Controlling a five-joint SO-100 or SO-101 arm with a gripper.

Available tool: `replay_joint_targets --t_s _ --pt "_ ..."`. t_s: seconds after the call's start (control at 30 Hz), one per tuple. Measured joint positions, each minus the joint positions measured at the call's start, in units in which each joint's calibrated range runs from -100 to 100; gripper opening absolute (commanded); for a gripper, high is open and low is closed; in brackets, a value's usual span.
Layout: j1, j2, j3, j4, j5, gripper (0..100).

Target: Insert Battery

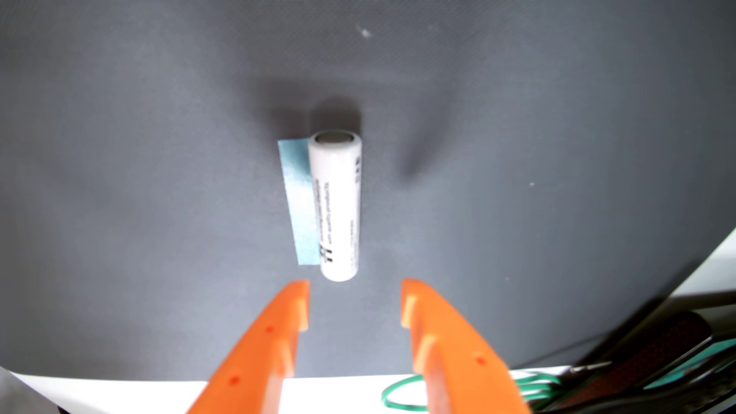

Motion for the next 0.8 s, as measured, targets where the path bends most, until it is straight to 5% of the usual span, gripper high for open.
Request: replay_joint_targets --t_s 0.8 --pt "-0.25 0.0 4.88 -4.18 -0.61 14"
